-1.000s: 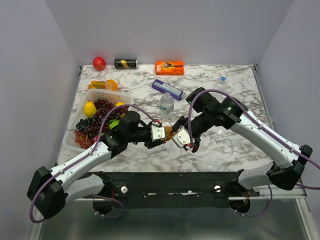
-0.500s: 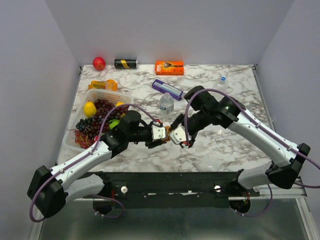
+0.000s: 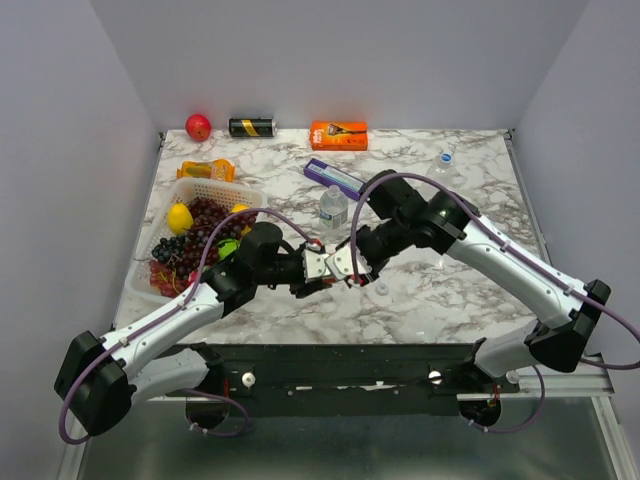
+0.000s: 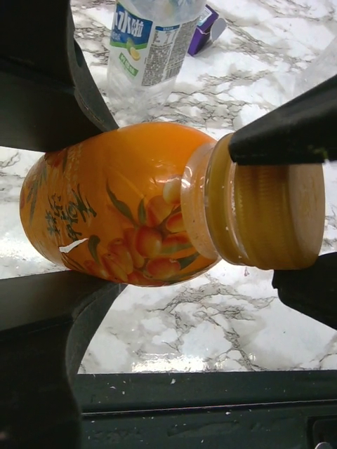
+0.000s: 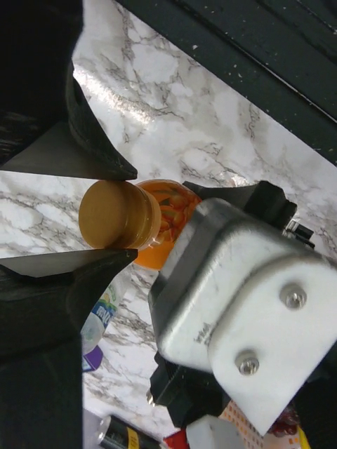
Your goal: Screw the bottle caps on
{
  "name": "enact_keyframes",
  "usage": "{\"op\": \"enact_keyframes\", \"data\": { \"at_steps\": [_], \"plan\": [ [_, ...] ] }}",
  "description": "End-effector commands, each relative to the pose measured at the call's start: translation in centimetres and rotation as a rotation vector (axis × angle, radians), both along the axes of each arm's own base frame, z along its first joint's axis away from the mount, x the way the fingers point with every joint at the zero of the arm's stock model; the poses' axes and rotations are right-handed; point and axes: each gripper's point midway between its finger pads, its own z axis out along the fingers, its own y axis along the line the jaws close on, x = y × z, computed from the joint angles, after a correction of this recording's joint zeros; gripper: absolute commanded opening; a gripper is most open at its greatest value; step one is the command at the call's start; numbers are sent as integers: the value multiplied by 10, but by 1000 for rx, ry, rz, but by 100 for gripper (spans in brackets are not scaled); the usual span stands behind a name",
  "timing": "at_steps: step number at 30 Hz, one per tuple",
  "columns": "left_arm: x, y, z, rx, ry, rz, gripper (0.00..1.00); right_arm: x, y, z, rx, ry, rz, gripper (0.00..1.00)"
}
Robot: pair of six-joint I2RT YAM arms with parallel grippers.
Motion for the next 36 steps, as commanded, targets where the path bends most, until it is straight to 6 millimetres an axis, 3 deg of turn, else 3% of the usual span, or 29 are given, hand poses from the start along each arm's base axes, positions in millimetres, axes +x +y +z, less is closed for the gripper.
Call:
{"op": "enact_keyframes", "data": {
  "at_steps": [1,4,5,6,8,9,11,13,14,15,17,18,19,20,22,26,29,30,31,32,33,34,36],
  "plan": [
    [27,-3,38,-139,-96,149,0,26,3,-9,-69,122,-240,20],
    [47,4,57,-223,-126,295,0,35,19,3,-53,353,-425,17],
    [59,13,61,-251,-118,400,0,38,26,-10,-97,495,-531,16],
    [65,18,67,-273,-122,453,0,40,31,6,-77,560,-568,15],
    [80,29,76,-317,-116,580,0,38,37,6,-117,784,-684,13],
    [84,31,79,-330,-107,613,0,40,41,-4,-153,865,-736,12],
    [90,36,78,-327,-91,670,0,38,43,-5,-160,988,-815,11],
    [93,40,69,-295,-66,703,0,48,43,-9,-165,1046,-900,1],
    [94,41,64,-283,-54,717,0,52,43,-9,-174,1121,-986,0],
    [95,43,61,-278,-47,733,0,58,46,-5,-156,1170,-1001,0],
    [93,45,47,-242,-23,737,0,73,48,11,-105,1247,-1052,19],
    [92,45,45,-237,-18,739,0,78,49,18,-73,1221,-1039,30],
    [90,47,40,-228,-7,743,0,88,48,23,-44,1209,-1040,50],
    [87,47,35,-216,6,730,0,96,48,43,17,1192,-1016,55],
    [80,44,23,-179,39,694,0,117,38,62,117,1147,-1013,60],
    [55,34,8,-131,84,543,0,127,14,96,248,911,-819,64],
    [26,20,11,-126,82,335,0,101,1,85,210,761,-622,68],
    [20,18,13,-124,75,288,0,90,-10,92,235,589,-507,70],
    [13,17,11,-108,78,249,0,80,-14,68,185,564,-476,71],
    [10,13,17,-113,69,207,0,76,-19,61,171,498,-443,71],
    [3,11,15,-89,53,145,0,73,-23,59,177,377,-354,71],
    [-7,12,6,-45,72,96,0,57,-28,49,158,337,-309,71],
    [-11,10,3,-3,33,18,0,44,-37,39,124,190,-172,73]
  ]
}}
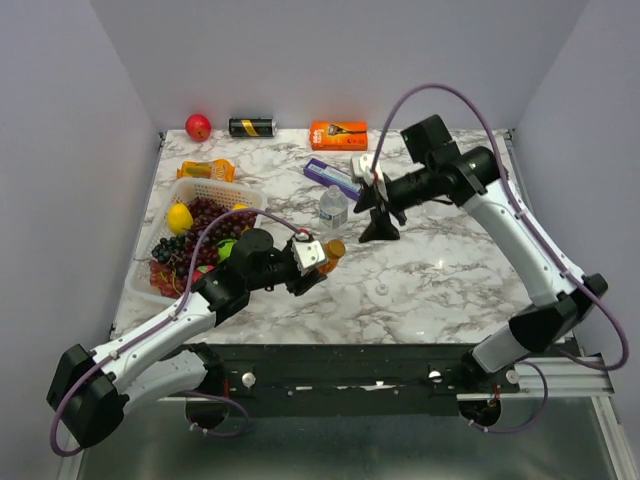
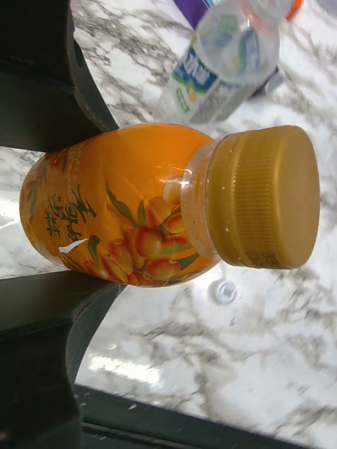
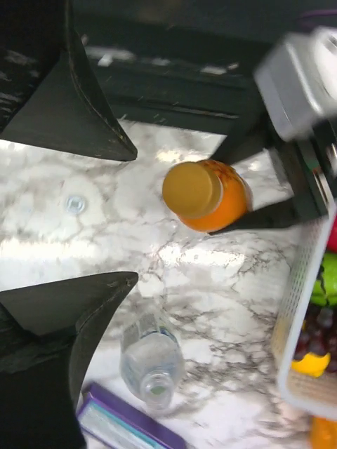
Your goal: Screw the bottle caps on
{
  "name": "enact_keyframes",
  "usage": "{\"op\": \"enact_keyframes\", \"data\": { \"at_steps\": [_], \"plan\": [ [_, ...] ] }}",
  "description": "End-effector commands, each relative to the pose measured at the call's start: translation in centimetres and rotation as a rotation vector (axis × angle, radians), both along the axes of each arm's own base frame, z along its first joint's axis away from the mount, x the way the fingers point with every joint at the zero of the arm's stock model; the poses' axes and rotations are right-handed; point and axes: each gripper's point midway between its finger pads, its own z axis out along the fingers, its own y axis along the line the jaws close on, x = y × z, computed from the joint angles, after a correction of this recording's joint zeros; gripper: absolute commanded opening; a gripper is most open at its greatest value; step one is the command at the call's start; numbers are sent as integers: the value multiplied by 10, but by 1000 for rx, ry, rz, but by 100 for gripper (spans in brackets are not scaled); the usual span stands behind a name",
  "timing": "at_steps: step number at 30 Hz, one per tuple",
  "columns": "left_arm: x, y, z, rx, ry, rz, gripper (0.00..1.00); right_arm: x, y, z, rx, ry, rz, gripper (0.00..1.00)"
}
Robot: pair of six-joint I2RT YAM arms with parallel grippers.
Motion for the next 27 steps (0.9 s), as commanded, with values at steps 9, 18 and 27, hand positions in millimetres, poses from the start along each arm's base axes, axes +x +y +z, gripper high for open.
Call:
{"op": "enact_keyframes", "data": {
  "at_steps": [9,18,27],
  "plan": [
    [-31,-16,-2,87,-59,-313,0,-71,4,-40,-44,-678,553,77],
    [-27,-23,4,79,-95,-337,0,-70,23,-49,-49,-649,569,71],
    [-25,-23,8,71,-111,-327,0,-70,24,-57,-74,-621,593,59]
  ]
}}
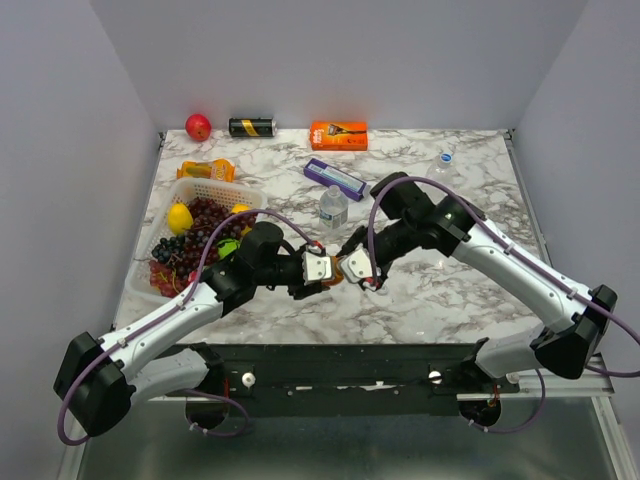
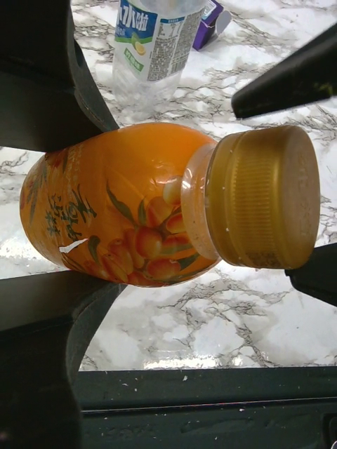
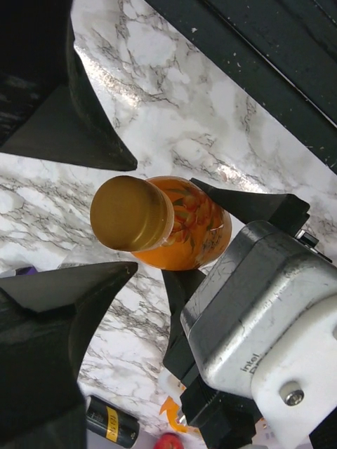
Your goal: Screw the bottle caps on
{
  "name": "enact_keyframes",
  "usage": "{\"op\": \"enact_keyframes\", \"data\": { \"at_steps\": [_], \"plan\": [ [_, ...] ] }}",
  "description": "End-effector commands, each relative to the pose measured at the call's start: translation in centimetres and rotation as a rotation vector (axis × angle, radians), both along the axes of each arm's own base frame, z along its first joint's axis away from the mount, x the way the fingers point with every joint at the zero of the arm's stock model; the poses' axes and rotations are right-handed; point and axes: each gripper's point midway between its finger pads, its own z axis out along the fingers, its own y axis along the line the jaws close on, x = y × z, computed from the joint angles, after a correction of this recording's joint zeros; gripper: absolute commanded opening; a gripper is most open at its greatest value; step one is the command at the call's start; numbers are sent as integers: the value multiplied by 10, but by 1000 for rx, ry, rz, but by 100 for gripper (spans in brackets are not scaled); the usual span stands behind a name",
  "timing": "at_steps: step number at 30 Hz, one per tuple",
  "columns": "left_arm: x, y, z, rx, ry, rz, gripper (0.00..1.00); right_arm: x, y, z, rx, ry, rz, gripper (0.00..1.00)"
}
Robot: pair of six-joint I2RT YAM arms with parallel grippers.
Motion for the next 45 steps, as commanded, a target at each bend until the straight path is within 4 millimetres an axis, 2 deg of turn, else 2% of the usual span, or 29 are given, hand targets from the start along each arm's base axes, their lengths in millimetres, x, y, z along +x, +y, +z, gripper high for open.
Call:
{"op": "enact_keyframes", "data": {
  "at_steps": [1,4,8,9,11,12,13,14,15,16,17,18,19,22,23,24,25,27,28,30,31,32,33,36,37,38,41,45],
  "plan": [
    [1,-8,20,-50,-49,-31,0,1,2,8,1,-32,16,58],
    [1,-8,19,-51,-49,-27,0,2,3,7,-2,-15,4,48],
    [5,-8,22,-63,-60,-2,0,6,8,11,-2,29,-41,29],
    [8,-7,21,-73,-43,25,0,8,12,8,-11,93,-94,26],
    [22,-9,35,-134,-73,105,0,14,22,20,9,174,-178,19],
    [33,-5,34,-159,-36,214,0,14,25,18,-14,285,-273,17],
    [44,-5,48,-216,-64,267,0,20,31,12,-40,355,-329,15],
    [50,-3,54,-247,-58,315,0,25,38,20,-33,403,-374,12],
    [63,4,59,-270,-66,411,0,23,41,21,-53,523,-458,11],
    [69,7,69,-330,-35,479,0,31,46,9,-89,595,-527,9],
    [75,10,71,-349,-20,533,0,38,51,18,-77,641,-580,7],
    [82,14,76,-369,-16,592,0,37,52,17,-100,757,-664,4],
    [94,25,79,-400,2,711,0,46,52,14,-100,807,-724,0],
    [109,37,81,-434,41,869,0,50,56,11,-120,988,-862,0],
    [116,47,73,-438,79,973,0,54,54,9,-130,1052,-910,0],
    [120,50,76,-452,94,1013,0,49,57,3,-183,1210,-975,0],
    [120,53,68,-431,118,1048,0,52,56,0,-194,1281,-1002,0],
    [117,48,62,-427,162,1028,0,53,61,2,-182,1287,-961,1],
    [114,46,59,-425,177,1015,0,58,64,9,-156,1280,-943,2],
    [105,39,53,-423,227,972,0,78,65,29,-55,1246,-920,22],
    [104,40,49,-412,242,965,0,91,65,46,14,1200,-915,30],
    [101,40,49,-416,255,956,0,99,63,53,51,1158,-920,46],
    [96,37,43,-413,285,926,0,109,61,55,84,1092,-932,52],
    [83,25,42,-432,352,826,0,115,59,68,131,1060,-914,70],
    [82,23,44,-448,363,808,0,114,57,72,147,1050,-908,74],
    [80,20,46,-457,365,791,0,114,55,65,133,1059,-918,78],
    [73,11,49,-472,381,719,0,109,55,61,127,1085,-918,83],
    [70,6,56,-474,359,667,0,108,56,52,115,1103,-935,83]
  ]
}}
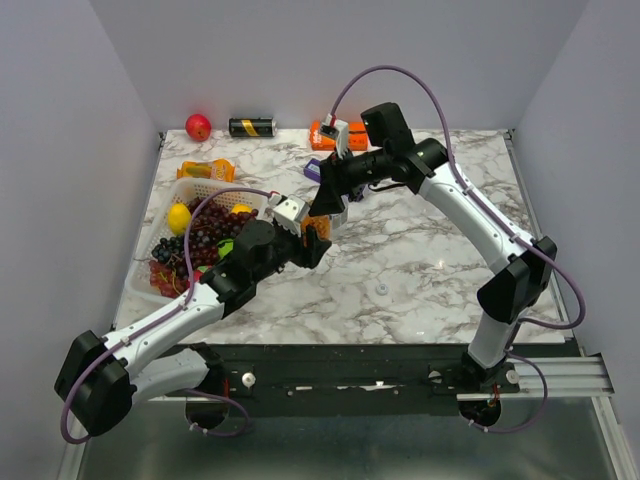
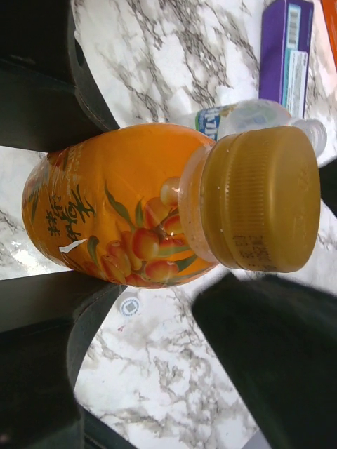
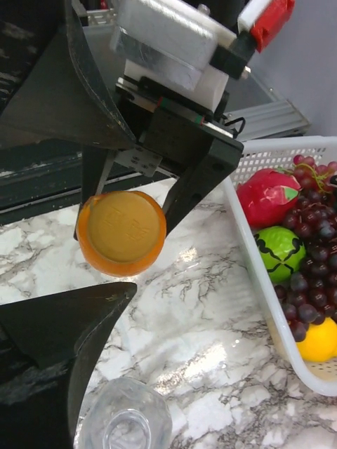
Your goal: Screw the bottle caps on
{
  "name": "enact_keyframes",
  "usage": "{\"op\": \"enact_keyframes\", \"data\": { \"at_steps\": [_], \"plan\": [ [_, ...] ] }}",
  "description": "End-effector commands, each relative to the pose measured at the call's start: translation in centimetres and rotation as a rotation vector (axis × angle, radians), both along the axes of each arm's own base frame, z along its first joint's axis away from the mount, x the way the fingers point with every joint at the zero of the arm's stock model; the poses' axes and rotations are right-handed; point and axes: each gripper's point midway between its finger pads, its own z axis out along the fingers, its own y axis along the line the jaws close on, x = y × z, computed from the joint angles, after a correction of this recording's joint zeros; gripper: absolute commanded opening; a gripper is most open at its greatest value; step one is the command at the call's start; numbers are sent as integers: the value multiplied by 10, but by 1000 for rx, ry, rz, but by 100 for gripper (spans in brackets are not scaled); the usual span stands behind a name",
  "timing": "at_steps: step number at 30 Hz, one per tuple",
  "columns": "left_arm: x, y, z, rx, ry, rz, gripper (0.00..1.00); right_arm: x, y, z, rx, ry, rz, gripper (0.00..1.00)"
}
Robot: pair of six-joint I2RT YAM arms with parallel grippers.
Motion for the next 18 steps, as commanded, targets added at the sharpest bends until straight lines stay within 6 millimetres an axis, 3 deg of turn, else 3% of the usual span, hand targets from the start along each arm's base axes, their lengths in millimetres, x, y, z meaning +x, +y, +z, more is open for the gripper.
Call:
{"op": "enact_keyframes", "data": {
  "at_steps": [1,6,10,14,17,18],
  "plan": [
    [-10,-14,20,-67,-51,-96,0,-4,0,1,18,28,-2,83],
    [-8,-13,25,-71,-64,-91,0,3,6,1,25,27,-4,82],
    [-7,-13,27,-75,-65,-87,0,6,7,-3,19,27,-2,67],
    [-3,-12,29,-77,-67,-68,0,2,7,-8,5,36,-1,66],
    [-3,-13,32,-85,-70,-74,0,1,6,-13,-7,22,3,56],
    [-2,-13,32,-86,-71,-72,0,2,4,-16,-21,21,-7,56]
  ]
}}
